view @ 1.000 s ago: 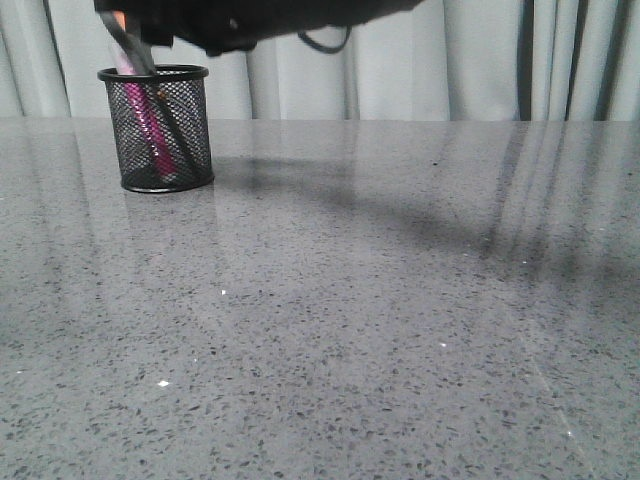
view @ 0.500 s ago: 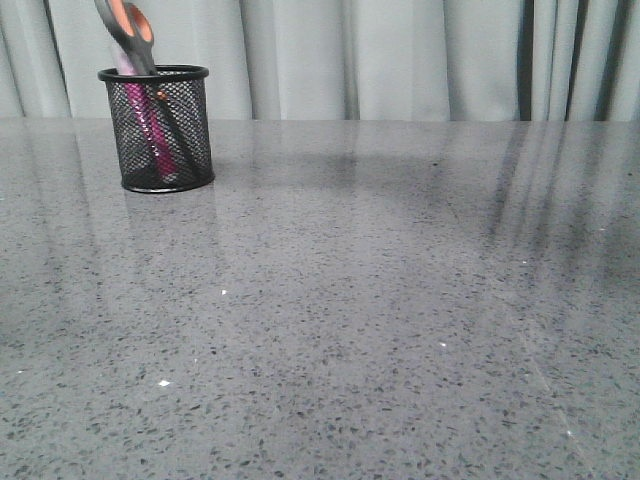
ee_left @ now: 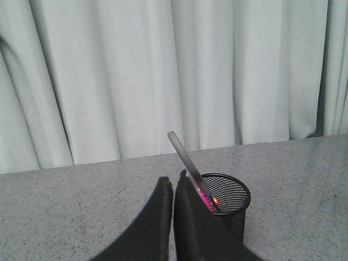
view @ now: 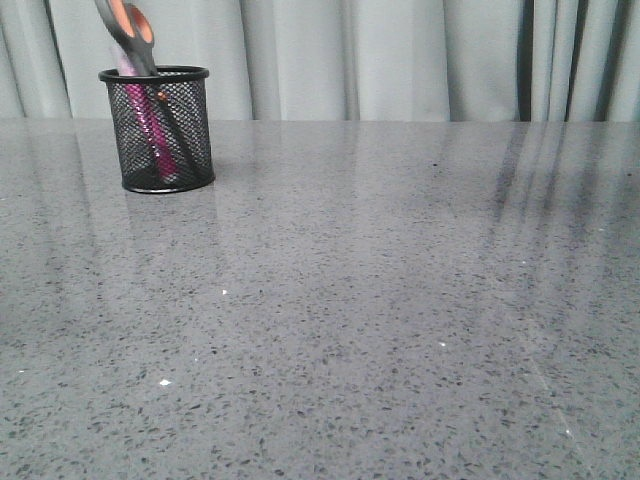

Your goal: Put pen and scissors into bin

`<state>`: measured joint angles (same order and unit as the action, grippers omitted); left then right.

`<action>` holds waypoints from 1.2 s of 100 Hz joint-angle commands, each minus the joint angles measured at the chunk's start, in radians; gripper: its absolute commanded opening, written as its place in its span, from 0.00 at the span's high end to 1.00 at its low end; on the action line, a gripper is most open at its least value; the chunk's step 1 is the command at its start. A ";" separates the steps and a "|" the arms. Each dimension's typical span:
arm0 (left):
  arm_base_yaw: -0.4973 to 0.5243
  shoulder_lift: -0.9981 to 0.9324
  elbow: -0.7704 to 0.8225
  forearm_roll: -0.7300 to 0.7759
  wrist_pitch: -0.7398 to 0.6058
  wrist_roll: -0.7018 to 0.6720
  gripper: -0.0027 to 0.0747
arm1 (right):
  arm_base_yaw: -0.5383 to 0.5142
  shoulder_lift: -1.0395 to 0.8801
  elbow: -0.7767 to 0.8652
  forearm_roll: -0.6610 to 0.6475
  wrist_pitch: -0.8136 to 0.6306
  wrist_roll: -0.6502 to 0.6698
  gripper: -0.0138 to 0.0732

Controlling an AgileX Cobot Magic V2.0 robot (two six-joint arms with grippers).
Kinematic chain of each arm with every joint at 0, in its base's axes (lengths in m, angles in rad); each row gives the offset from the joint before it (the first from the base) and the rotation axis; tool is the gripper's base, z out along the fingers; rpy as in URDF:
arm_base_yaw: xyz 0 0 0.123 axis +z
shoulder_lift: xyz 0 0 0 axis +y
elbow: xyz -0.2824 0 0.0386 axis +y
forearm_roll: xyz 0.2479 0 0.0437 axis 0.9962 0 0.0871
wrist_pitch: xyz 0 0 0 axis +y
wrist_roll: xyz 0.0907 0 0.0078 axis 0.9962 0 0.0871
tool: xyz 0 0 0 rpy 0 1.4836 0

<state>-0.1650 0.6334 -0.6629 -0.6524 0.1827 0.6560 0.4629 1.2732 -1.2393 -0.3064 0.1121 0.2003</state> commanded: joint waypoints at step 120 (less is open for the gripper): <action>0.004 -0.459 0.389 -0.158 -0.162 -0.010 0.99 | -0.094 -1.239 1.016 -0.016 0.012 -0.010 0.92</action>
<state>-0.1650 0.1646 -0.2467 -0.8028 0.0811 0.6560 0.3758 0.0243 -0.1989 -0.3205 0.1883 0.2003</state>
